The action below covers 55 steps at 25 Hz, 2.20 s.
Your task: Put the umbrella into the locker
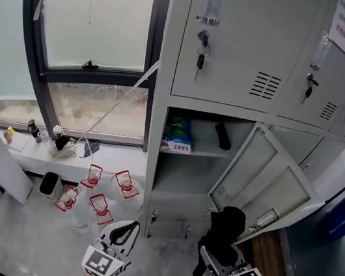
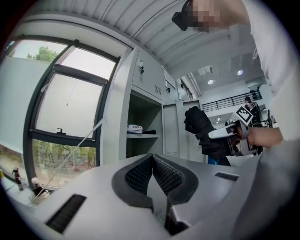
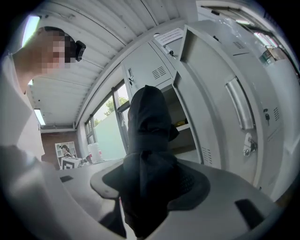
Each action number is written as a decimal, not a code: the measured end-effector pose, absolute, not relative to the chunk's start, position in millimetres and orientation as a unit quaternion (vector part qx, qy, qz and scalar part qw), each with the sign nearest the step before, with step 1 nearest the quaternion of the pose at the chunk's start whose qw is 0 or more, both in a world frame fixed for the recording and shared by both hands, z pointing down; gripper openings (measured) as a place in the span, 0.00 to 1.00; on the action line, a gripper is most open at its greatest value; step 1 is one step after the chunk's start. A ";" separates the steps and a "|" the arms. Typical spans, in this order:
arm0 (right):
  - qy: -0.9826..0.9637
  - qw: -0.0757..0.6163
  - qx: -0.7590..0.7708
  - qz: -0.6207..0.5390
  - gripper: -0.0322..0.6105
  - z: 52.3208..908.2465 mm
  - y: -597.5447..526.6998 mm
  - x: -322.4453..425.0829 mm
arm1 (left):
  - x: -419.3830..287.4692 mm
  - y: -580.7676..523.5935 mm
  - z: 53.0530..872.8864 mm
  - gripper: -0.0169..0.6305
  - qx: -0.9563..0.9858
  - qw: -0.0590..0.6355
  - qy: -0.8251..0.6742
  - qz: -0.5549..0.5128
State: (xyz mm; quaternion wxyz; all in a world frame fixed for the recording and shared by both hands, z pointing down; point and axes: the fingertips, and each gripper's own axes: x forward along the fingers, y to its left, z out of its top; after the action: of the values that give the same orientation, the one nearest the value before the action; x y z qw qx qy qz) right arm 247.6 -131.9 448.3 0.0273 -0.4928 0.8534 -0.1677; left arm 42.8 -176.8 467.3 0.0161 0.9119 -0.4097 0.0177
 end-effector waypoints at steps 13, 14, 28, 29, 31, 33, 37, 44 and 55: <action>0.866 0.002 -0.476 -0.153 0.44 454.0 -148.9 249.6 | 36.9 -177.9 478.2 0.06 0.896 0.017 -0.444 0.018; 0.864 0.003 -0.480 -0.153 0.44 453.0 -148.0 250.7 | 37.7 -177.6 478.3 0.06 0.897 0.016 -0.441 0.016; 0.862 -0.036 -0.495 -0.097 0.45 420.7 -195.7 245.9 | 32.9 -181.8 469.2 0.06 0.904 0.019 -0.427 -0.004; 0.863 -0.036 -0.495 -0.095 0.44 415.7 -203.2 244.5 | 31.9 -182.7 467.3 0.06 0.904 0.017 -0.426 -0.006; 0.866 -0.031 -0.490 -0.098 0.45 406.4 -220.7 240.4 | 29.3 -184.3 465.5 0.06 0.905 0.016 -0.426 -0.009; 0.869 -0.022 -0.483 -0.108 0.45 397.9 -238.3 235.6 | 26.2 -185.1 465.3 0.06 0.904 0.018 -0.426 -0.011; 0.868 -0.023 -0.487 -0.099 0.45 379.6 -268.5 229.3 | 22.4 -188.4 461.2 0.06 0.904 0.015 -0.427 -0.018; 0.860 -0.065 -0.500 -0.077 0.45 367.5 -312.0 224.5 | 17.4 -196.1 451.1 0.06 0.903 0.008 -0.429 -0.037; 0.840 -0.081 -0.532 -0.072 0.45 358.5 -358.8 229.3 | 17.3 -197.6 454.1 0.06 0.906 0.012 -0.422 -0.034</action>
State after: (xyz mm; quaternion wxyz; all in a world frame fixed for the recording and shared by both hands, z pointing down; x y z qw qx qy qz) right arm 229.3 -358.8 358.5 -0.0810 -0.5323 0.8395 -0.0723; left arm 17.3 -197.6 454.1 0.0118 0.9059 -0.4221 -0.0337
